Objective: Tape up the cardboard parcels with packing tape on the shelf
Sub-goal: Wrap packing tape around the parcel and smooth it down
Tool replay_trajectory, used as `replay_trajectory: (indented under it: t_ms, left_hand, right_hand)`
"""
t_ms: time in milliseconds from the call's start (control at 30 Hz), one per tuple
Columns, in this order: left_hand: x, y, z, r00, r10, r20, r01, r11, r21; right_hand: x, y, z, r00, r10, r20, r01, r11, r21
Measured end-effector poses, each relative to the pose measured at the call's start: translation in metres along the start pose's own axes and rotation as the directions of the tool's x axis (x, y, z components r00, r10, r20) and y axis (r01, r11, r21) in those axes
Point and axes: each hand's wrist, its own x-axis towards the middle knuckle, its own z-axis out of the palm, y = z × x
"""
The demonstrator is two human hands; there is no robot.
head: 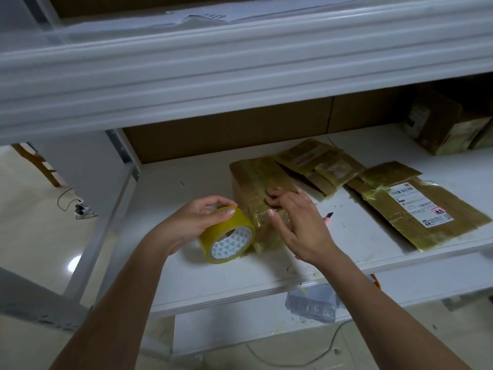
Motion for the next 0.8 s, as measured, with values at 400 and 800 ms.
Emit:
replay_trajectory:
  t_ms: [400, 800]
  left_hand:
    - [-0.004, -0.041, 0.023, 0.994, -0.058, -0.089, 0.062, 0.997, 0.049]
    - [0.011, -0.044, 0.027, 0.998, -0.017, -0.054, 0.016, 1.000, -0.009]
  right_hand:
    - [0.002, -0.043, 0.022, 0.983, 0.124, -0.134, -0.156, 0.951, -0.267]
    - [0.008, -0.037, 0.041, 0.971, 0.123, -0.206, -0.180, 0.941, -0.286]
